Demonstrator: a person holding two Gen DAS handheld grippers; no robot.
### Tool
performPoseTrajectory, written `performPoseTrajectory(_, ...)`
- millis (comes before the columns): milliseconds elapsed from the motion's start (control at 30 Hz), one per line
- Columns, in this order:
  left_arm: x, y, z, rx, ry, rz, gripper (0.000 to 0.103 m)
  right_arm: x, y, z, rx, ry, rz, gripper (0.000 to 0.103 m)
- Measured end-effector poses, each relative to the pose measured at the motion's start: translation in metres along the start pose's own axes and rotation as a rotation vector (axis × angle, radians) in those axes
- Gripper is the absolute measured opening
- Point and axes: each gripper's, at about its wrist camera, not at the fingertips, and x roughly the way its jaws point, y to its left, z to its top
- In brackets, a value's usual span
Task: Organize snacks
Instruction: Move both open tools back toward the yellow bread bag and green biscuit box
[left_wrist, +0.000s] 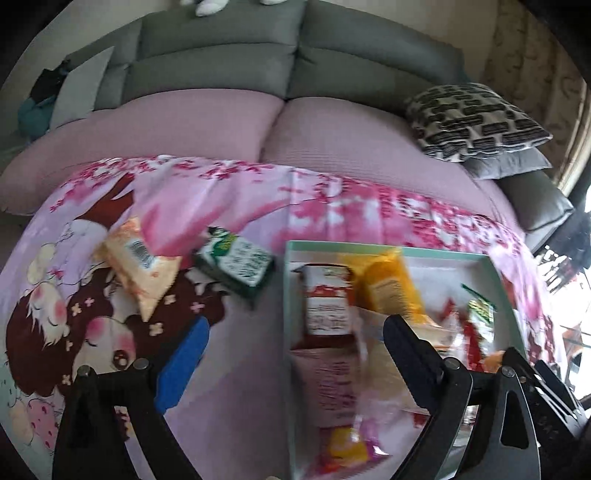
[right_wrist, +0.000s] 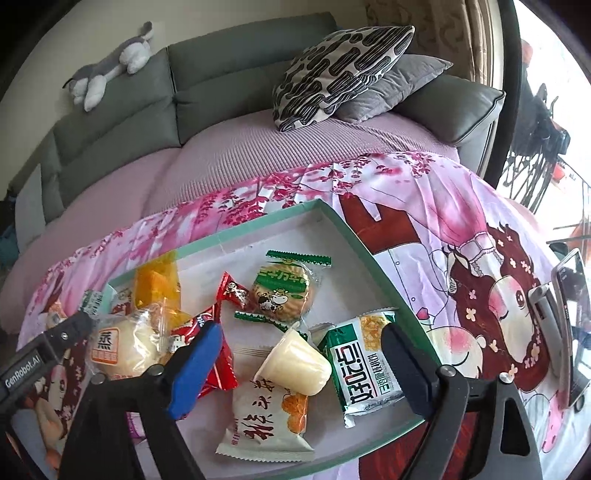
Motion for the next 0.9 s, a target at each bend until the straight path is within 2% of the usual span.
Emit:
performPoseTrajectory(100,0.005,0.004,0.000,-0.003,0.001,0.026,0.096,0.001,0.000,0.000,-0.004,0.003,-0.007,0.091)
performPoseTrajectory(167,0.007,0.005,-0.001,-0.006,0.001,0.027,0.101,0.002,0.000,0.000,-0.002,0.000,-0.014,0.103)
performPoseTrajectory(900,-0.001,0.036,0.001,-0.061,-0.013,0.046,0.103,-0.012,0.015,0.004,0.010,-0.051,0.010,0.103)
